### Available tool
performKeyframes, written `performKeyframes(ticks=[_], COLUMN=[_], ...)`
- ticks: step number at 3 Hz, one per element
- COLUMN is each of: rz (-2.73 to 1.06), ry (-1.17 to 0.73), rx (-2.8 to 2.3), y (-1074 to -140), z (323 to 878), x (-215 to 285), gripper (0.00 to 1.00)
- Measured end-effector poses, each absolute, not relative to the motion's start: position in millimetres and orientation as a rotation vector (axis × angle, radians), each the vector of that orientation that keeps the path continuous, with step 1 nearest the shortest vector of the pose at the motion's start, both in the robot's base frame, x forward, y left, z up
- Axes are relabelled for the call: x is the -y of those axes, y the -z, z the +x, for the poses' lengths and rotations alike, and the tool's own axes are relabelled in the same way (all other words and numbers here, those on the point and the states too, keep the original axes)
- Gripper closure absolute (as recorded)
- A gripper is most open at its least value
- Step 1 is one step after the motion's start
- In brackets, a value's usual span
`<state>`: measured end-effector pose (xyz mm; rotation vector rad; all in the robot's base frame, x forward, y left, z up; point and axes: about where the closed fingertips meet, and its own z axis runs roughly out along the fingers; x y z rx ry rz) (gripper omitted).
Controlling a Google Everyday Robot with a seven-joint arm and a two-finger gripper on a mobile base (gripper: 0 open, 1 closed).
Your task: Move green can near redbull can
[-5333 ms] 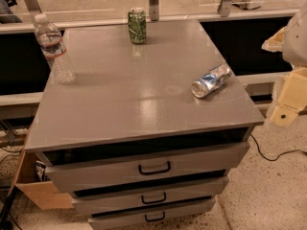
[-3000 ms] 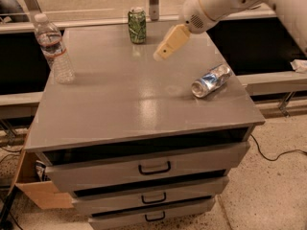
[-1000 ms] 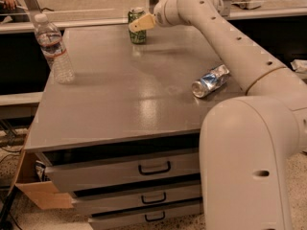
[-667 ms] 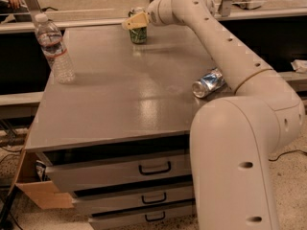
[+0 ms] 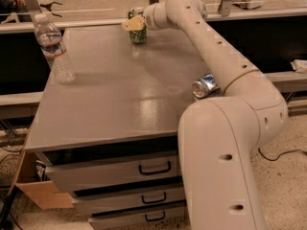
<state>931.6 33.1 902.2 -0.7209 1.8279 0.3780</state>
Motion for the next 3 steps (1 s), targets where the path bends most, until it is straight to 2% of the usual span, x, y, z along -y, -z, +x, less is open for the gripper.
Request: performKeyframes(ticks=[1, 3], rz=[-0.709, -0.817], ry=[-0.383, -0.527], rx=[-1.826, -1.741], y=[-902, -936], z=[931, 891], x=[-24, -32], gripper=[0.47, 0.94])
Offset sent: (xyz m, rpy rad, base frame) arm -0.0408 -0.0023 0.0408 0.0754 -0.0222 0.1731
